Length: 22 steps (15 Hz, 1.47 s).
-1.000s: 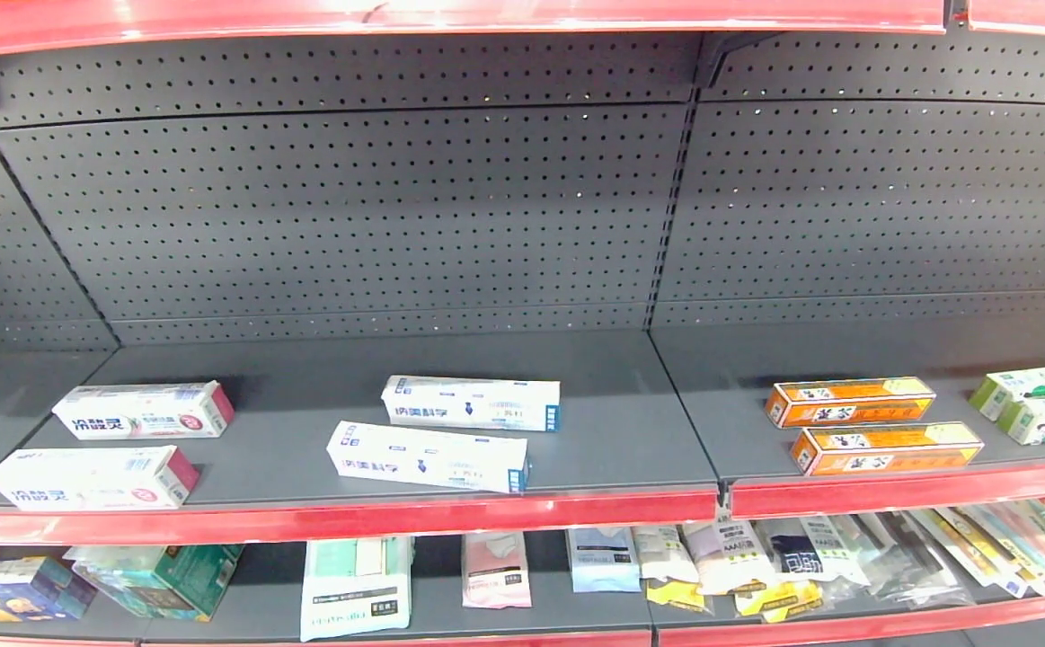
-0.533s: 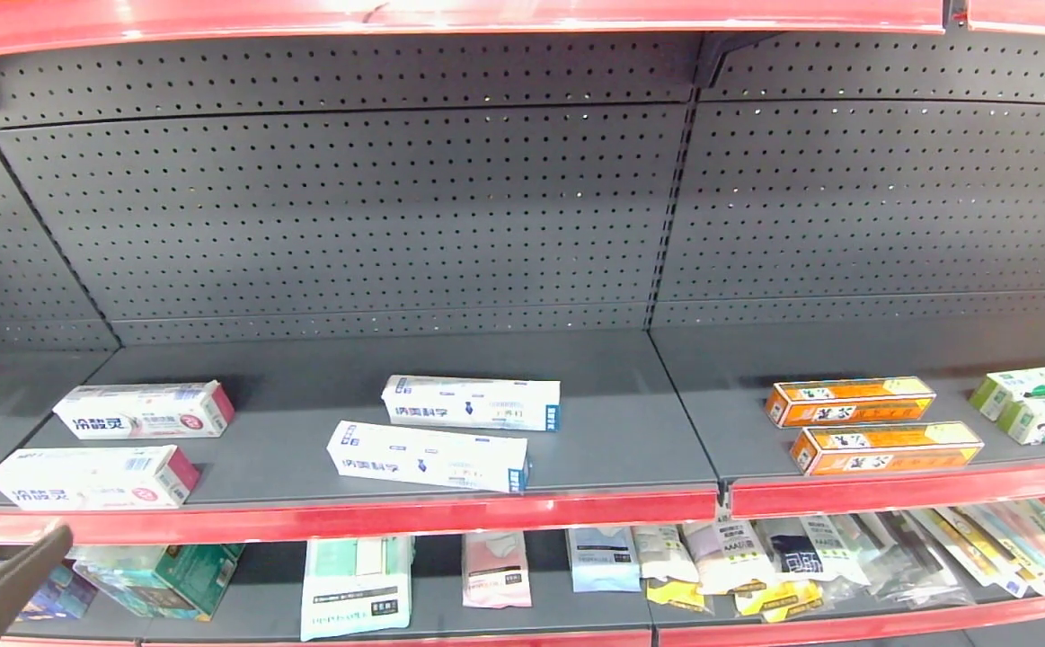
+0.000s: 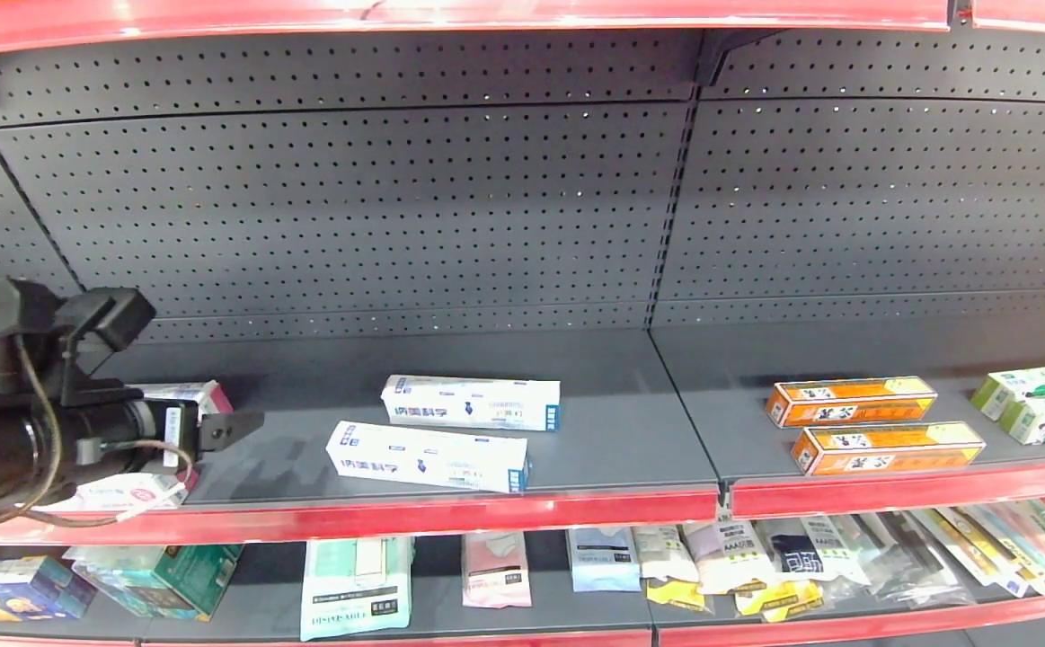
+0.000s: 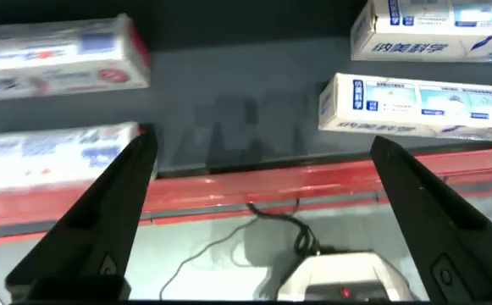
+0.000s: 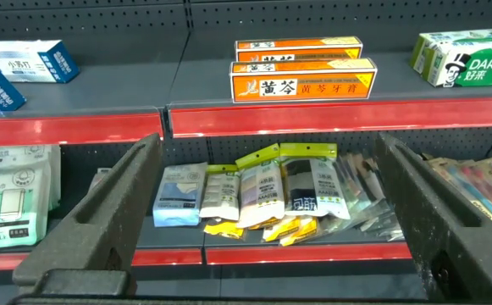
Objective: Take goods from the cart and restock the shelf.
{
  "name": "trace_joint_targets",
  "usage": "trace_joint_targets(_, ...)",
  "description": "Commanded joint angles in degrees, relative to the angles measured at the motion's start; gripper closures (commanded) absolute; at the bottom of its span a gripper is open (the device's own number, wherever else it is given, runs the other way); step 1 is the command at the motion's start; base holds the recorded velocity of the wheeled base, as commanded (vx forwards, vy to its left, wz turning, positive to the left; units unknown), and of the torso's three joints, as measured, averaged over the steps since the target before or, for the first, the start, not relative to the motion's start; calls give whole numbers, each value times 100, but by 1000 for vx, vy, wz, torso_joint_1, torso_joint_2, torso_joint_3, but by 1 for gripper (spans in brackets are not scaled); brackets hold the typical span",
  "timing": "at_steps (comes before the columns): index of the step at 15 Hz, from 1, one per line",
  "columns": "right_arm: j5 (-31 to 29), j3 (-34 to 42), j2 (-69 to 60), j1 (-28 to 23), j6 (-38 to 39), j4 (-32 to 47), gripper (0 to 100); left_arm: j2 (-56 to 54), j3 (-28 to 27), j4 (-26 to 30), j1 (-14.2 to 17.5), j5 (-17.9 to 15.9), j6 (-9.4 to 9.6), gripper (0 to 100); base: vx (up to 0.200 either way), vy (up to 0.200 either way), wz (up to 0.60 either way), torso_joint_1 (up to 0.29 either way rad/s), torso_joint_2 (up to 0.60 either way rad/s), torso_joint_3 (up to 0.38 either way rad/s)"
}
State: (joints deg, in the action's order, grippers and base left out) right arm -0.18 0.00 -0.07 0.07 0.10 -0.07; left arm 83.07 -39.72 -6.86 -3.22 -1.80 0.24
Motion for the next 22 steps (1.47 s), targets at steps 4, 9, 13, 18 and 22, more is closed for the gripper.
trace_joint_targets(4,1,0,7,1,-1,-1,0,1511,-854,18,-337,-101,37,0,0,0,0,0,0,0)
trace_joint_targets(9,1,0,7,1,-1,-1,0,2170,-1416,1,-425,-48,46,0,0,0,0,0,0,0)
trace_joint_targets(13,1,0,7,1,-1,-1,0,2354,-1469,10,-452,-57,55,0,0,0,0,0,0,0)
trace_joint_targets(18,1,0,7,1,-1,-1,0,2486,-1425,10,-469,-74,37,0,0,0,0,0,0,0)
trace_joint_targets(22,1,0,7,1,-1,-1,0,2574,-1478,-17,-452,-74,28,0,0,0,0,0,0,0)
